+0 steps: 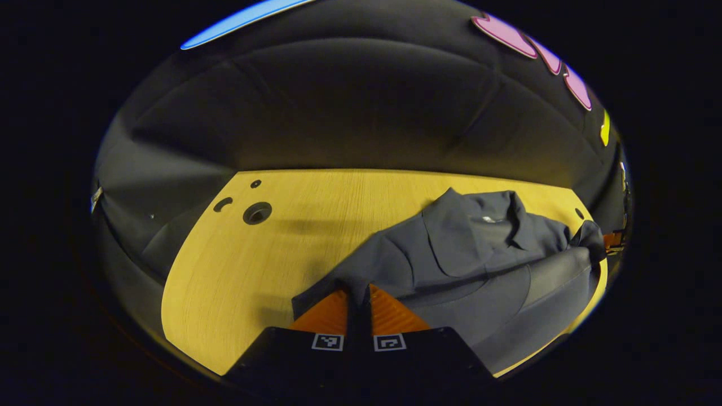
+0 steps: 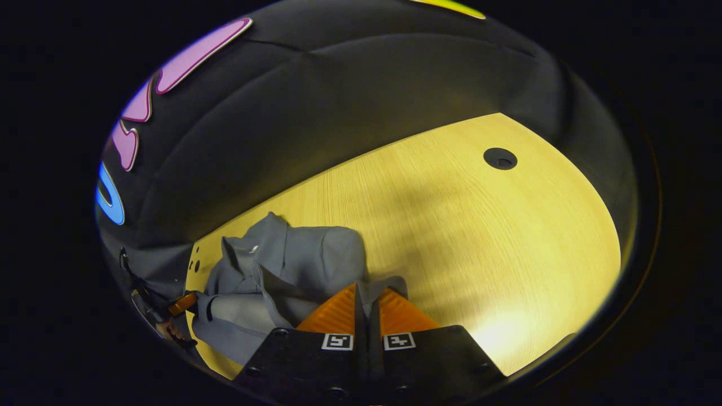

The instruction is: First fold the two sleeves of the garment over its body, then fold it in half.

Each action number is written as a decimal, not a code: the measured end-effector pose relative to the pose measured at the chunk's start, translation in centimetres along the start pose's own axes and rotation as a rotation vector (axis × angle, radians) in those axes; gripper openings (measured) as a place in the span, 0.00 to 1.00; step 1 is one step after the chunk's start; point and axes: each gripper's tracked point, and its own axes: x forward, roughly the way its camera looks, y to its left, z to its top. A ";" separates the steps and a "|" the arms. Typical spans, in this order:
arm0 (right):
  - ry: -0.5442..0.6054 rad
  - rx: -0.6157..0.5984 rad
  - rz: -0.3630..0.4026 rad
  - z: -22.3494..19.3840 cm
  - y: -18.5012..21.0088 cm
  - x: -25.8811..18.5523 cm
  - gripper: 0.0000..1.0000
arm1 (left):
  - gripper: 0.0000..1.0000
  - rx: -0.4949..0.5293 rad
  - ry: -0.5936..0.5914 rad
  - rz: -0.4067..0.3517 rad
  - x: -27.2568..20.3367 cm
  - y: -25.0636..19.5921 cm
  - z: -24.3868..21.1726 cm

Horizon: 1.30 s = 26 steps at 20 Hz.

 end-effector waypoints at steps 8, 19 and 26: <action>0.033 -0.032 -0.009 -1.4 -0.8 2.5 0.06 | 0.05 0.027 0.044 0.038 1.8 -0.6 -1.9; -0.011 -0.026 -0.002 0.4 -1.8 0.5 0.63 | 0.27 0.120 0.031 0.085 0.1 -1.3 -0.3; -0.080 -0.032 -0.021 2.6 -1.5 -3.7 0.92 | 0.89 0.155 -0.024 0.085 -3.6 -2.9 2.0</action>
